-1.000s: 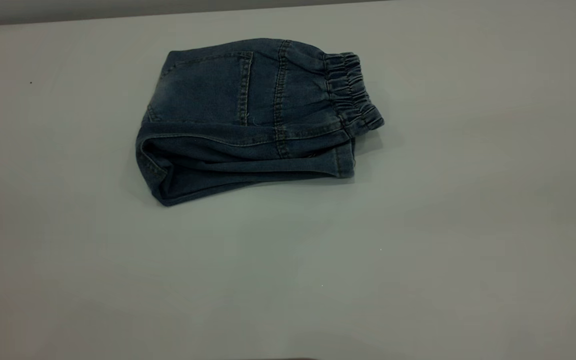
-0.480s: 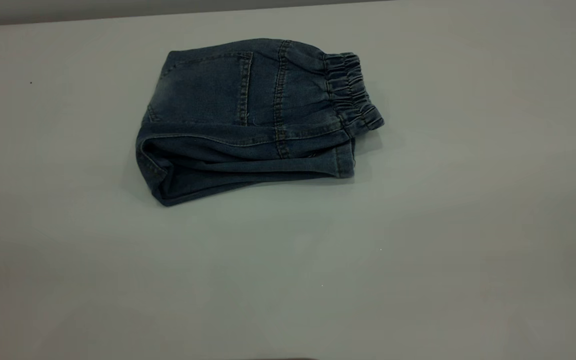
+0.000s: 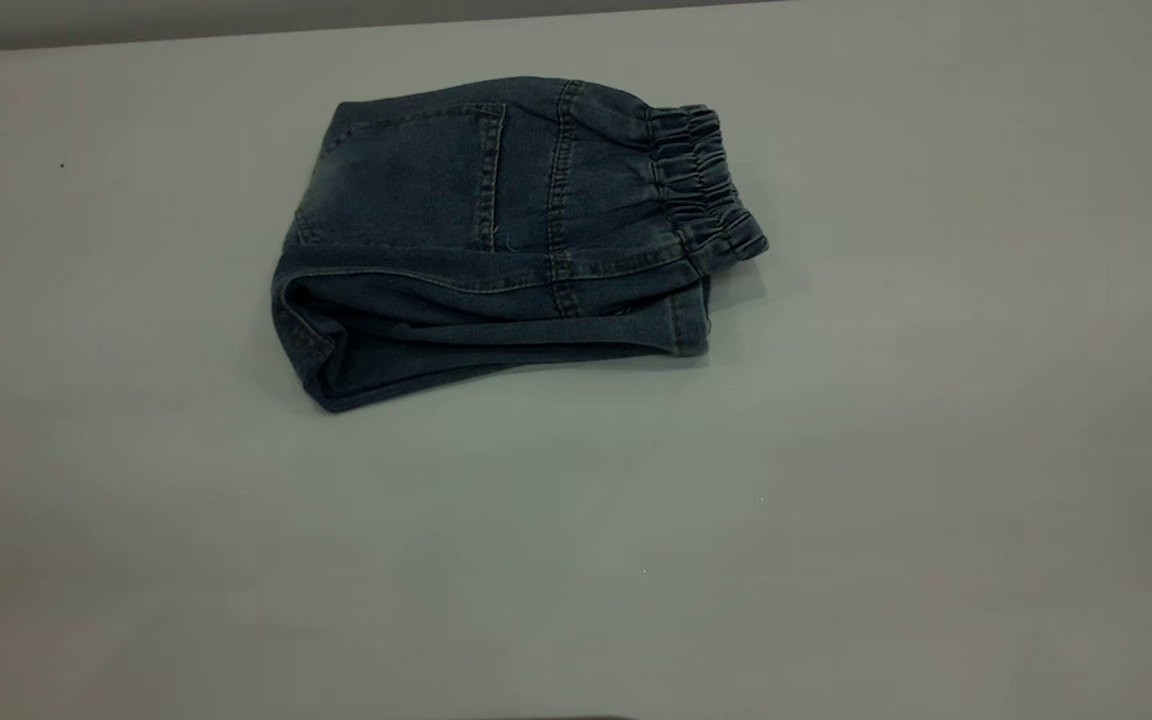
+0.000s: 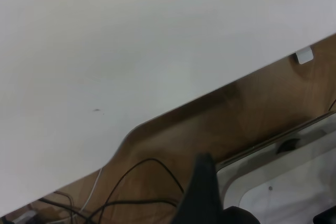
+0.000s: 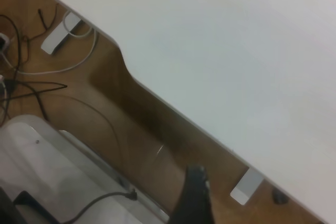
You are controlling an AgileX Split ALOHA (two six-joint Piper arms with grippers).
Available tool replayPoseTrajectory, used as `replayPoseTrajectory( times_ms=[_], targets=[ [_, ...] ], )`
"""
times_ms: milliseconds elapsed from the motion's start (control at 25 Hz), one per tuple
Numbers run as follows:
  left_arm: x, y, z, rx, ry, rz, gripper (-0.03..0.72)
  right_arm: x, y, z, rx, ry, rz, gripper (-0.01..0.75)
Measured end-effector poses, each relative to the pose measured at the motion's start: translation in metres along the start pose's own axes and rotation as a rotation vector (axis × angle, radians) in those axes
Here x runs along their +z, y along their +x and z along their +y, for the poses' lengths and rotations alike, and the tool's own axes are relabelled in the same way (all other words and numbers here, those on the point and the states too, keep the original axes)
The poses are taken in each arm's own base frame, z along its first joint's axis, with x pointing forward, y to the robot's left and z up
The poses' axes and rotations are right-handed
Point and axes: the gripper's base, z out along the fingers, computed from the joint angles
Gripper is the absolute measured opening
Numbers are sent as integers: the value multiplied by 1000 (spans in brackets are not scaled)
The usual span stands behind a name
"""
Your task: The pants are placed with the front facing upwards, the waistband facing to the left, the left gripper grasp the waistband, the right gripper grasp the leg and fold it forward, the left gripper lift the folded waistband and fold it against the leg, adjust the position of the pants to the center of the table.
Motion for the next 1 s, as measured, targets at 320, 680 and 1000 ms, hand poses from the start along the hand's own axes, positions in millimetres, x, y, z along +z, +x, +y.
replayPoseTrajectory(
  times_ms=[320,680,1000],
  targets=[
    [0,0,0,0,-1,-2,566,0,0,0,2,-1,0,549],
    [-8,5,3,-80,-82,-66,566,-4,0,-9,240,181,-74,549],
    [-27,22,-4,-98,-162,-239,566,-24,21,2,300,327,-313,549]
  ],
)
